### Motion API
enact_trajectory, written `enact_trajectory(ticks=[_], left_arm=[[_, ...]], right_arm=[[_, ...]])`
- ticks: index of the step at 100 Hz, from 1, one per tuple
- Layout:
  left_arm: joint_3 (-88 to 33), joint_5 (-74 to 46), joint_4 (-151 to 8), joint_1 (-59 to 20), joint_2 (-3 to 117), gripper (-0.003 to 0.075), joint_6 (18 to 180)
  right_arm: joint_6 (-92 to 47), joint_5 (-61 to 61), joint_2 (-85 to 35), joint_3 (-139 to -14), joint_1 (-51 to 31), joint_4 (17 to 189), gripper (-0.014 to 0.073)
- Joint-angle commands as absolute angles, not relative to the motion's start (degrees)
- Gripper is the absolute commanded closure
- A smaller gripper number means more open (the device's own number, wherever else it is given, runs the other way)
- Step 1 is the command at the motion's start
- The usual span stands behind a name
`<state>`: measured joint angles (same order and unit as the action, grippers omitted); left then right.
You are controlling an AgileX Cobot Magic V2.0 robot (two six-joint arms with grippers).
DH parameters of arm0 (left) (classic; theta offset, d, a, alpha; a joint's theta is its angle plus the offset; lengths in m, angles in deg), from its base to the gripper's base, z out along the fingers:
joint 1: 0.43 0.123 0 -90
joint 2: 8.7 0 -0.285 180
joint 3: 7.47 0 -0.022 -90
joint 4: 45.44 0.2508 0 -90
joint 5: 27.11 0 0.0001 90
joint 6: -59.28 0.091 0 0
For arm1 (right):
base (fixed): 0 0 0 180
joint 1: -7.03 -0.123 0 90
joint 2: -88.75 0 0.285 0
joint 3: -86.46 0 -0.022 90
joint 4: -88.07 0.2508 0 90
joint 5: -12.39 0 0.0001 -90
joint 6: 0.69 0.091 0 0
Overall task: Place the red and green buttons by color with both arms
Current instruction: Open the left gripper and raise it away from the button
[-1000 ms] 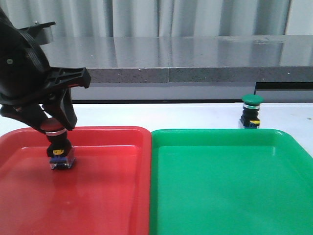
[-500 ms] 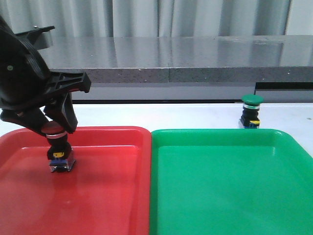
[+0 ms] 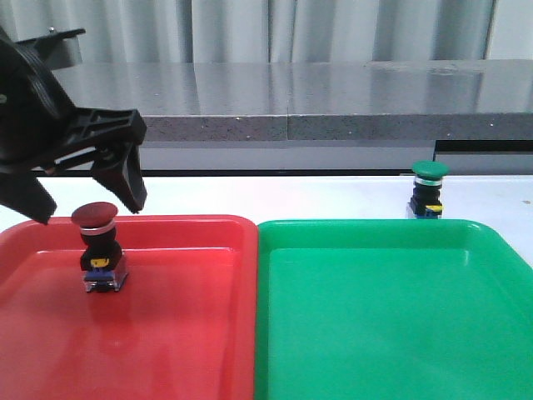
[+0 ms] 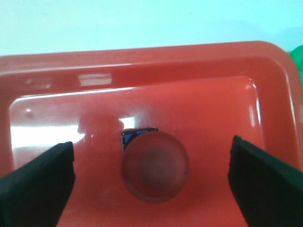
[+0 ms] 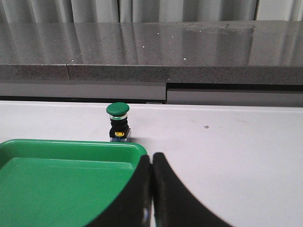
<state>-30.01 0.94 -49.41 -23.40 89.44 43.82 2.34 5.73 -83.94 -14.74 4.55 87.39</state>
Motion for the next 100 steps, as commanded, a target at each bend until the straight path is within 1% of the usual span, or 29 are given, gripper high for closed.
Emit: enact_trajectory(ticks=[1, 33, 47, 62, 79, 100], left_arm=[[-28.8, -0.8, -48.7, -23.4, 84.7, 0.0090, 43.2], [-28.9, -3.1, -44.5, -17.6, 72.8, 0.0092, 43.2], [-31.1, -6.5, -43.0, -14.6, 65.8, 0.0092, 43.2], [-36.3, -10.2, -41.3, -12.8, 57.7, 0.0092, 43.2], [-43.4, -13.0, -40.6, -12.4, 48.4, 0.0092, 43.2], [-51.7, -13.1, -39.5, -12.4, 37.4, 0.0092, 43.2]], right_arm=[[1.9, 10.3, -85.3, -15.6, 5.0, 87.4, 0.0704], [1.9, 10.3, -85.3, -15.6, 5.0, 87.4, 0.0704], [1.9, 10.3, -85.3, -15.6, 5.0, 87.4, 0.0704], [1.9, 10.3, -85.3, -15.6, 5.0, 87.4, 0.0704], [1.9, 10.3, -85.3, -15.6, 5.0, 87.4, 0.0704], [1.9, 10.3, -85.3, -15.6, 5.0, 87.4, 0.0704]])
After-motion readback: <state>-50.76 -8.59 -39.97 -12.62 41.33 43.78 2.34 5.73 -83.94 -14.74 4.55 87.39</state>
